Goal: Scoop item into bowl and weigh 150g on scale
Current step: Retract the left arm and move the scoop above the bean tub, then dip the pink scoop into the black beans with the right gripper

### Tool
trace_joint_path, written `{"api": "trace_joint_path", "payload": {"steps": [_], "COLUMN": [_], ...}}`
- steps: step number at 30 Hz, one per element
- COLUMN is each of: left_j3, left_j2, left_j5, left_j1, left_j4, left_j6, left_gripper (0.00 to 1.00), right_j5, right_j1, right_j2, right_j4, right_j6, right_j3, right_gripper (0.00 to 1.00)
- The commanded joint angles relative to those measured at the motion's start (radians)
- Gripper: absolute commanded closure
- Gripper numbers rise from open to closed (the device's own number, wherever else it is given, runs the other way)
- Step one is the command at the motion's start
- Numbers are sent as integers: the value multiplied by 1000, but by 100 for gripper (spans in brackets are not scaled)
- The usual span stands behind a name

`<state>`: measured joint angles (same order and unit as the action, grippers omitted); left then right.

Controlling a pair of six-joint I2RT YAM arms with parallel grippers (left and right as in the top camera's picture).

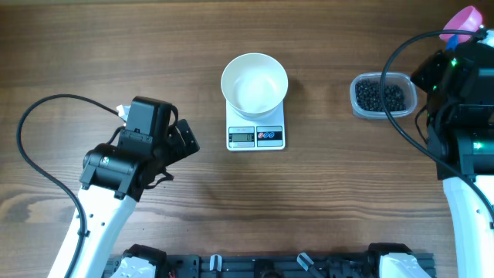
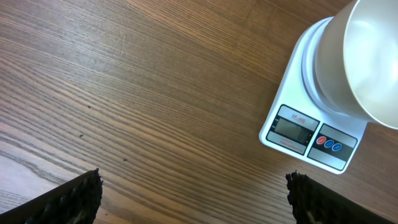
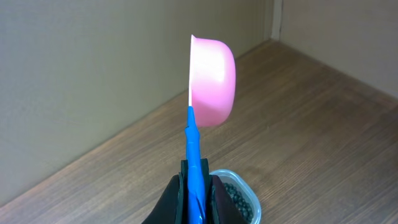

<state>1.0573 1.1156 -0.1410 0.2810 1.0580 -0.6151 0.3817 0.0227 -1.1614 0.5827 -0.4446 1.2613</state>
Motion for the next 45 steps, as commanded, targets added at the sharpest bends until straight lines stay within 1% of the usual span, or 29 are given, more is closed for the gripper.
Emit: {"api": "trace_joint_path", "payload": {"steps": [1,3,6,9,10,12,18,22,25,30,33,36,38,39,41,42,43,45], "left_j3": [-5,-5,-5,-5,-5,-5,-5,-5,-5,-5,-5,-5,-5,-5,-5,-5,-5,-5], "left_j2": [3,3,3,3,3,3,3,3,3,3,3,3,3,3,3,3,3,5], "left_j5": [5,5,5,5,5,5,5,5,5,5,5,5,5,5,5,5,18,32], "left_j1": [-6,-6,-6,-6,-6,-6,-6,-6,-6,-6,-6,-6,-6,-6,-6,-6,-6,-6], "left_j4": [-2,-2,-2,-2,-2,-2,-2,-2,-2,-2,-2,-2,-3,-44,-101,-157,-192,-217], "left_j6": [-6,-6,-7,-7,-7,-7,-7,-7,-7,-7,-7,-6,-7,-7,-7,-7,-7,-7], "left_gripper": [0,0,0,0,0,0,0,0,0,0,0,0,0,0,0,0,0,0], "right_j5": [-13,6,137,150,196,224,224,223,216,87,88,75,-40,-112,-167,-185,-225,-268], "right_j1": [1,1,1,2,1,1,27,35,35,35,35,35,33,33,33,33,33,33], "right_j2": [4,4,4,4,3,3,-16,-39,-39,-43,-44,-43,-31,-18,-6,-6,-9,-11], "right_j4": [-8,-18,-29,-36,-36,-47,-76,-142,-156,-180,-212,-140,-55,-14,62,93,123,162], "right_j6": [-3,0,-3,-1,-3,-3,0,0,0,-3,0,0,0,0,3,38,107,155], "right_j3": [19,19,19,19,19,19,19,19,19,19,19,19,19,19,19,19,19,19], "right_gripper": [96,96,96,96,96,96,95,96,96,96,96,96,96,96,96,96,96,96]}}
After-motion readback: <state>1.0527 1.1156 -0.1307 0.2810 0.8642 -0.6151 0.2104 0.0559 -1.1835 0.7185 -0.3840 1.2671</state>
